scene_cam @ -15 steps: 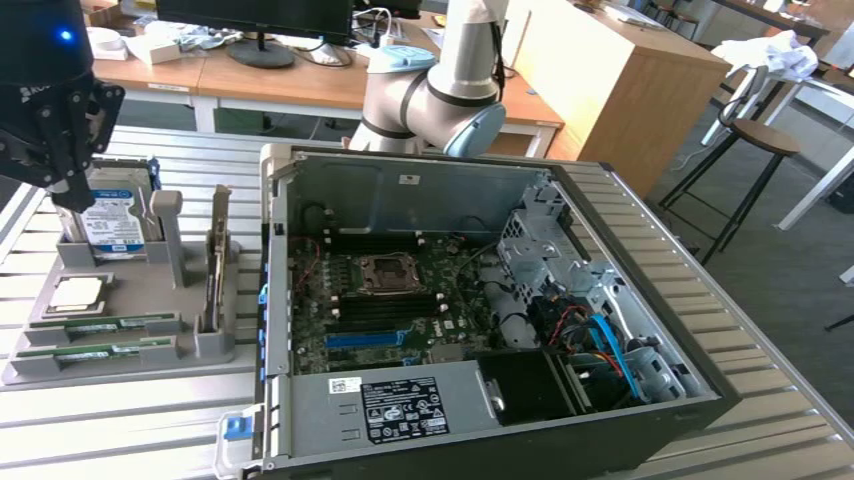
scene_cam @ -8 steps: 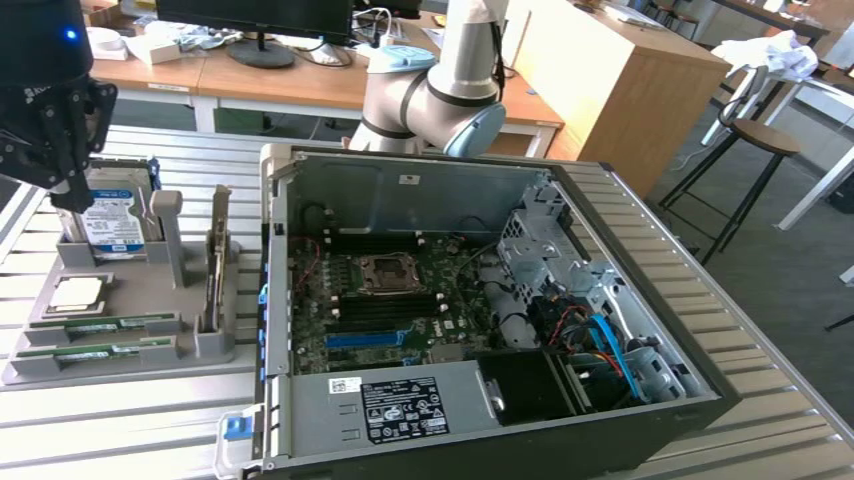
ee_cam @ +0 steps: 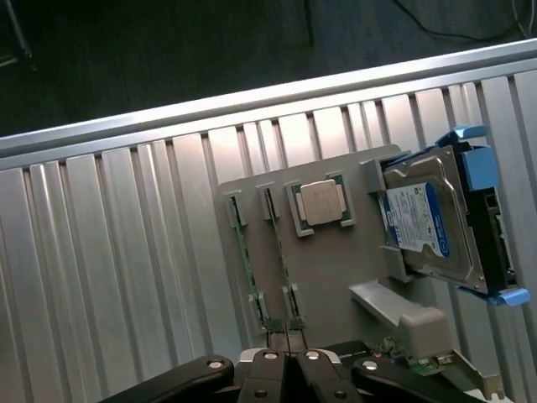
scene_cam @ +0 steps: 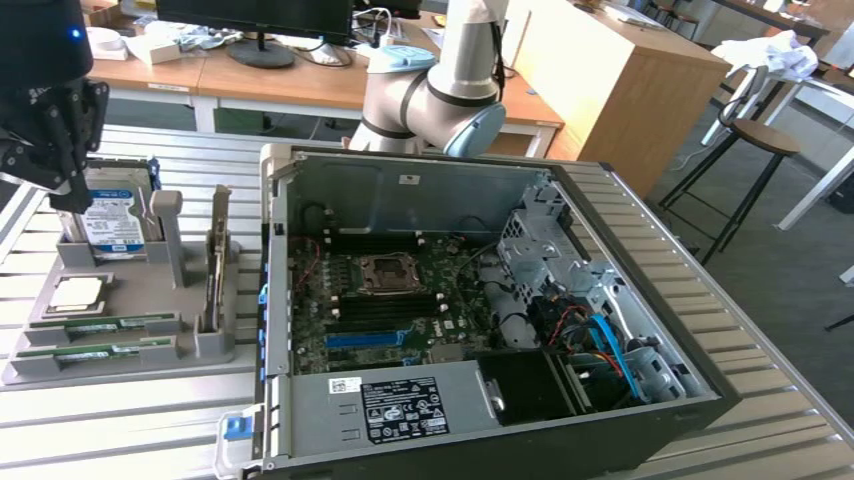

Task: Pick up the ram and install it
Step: 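Pick up the ram and move it above insertion slot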

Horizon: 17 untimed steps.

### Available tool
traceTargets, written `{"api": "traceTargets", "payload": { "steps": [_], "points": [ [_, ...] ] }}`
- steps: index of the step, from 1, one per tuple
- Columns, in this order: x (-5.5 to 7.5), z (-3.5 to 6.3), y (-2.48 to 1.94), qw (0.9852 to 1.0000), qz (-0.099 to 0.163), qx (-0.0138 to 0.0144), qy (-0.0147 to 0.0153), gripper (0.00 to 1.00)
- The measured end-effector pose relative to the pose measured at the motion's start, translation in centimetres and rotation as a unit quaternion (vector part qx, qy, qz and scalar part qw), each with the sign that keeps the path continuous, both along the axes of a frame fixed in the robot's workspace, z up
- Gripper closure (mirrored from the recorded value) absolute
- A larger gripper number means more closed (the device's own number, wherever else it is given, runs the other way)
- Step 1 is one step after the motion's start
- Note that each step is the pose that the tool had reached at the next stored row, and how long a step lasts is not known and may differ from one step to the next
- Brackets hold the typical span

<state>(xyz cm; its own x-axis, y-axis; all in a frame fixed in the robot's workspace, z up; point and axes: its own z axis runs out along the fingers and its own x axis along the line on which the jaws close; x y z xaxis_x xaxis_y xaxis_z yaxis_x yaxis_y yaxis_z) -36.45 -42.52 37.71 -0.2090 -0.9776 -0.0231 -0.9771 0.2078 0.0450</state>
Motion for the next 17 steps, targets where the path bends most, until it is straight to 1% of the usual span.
{"api": "traceTargets", "payload": {
  "steps": [5, 12, 17],
  "points": [
    [0.00, -0.02, 0.00, 0.9995, 0.032, -0.0001, 0.0000, 0.90],
    [0.00, -0.03, 0.00, 0.9994, 0.034, -0.0001, 0.0000, 0.90],
    [0.00, -0.03, 0.00, 0.9989, 0.047, -0.0002, 0.0000, 0.90]
  ]
}}
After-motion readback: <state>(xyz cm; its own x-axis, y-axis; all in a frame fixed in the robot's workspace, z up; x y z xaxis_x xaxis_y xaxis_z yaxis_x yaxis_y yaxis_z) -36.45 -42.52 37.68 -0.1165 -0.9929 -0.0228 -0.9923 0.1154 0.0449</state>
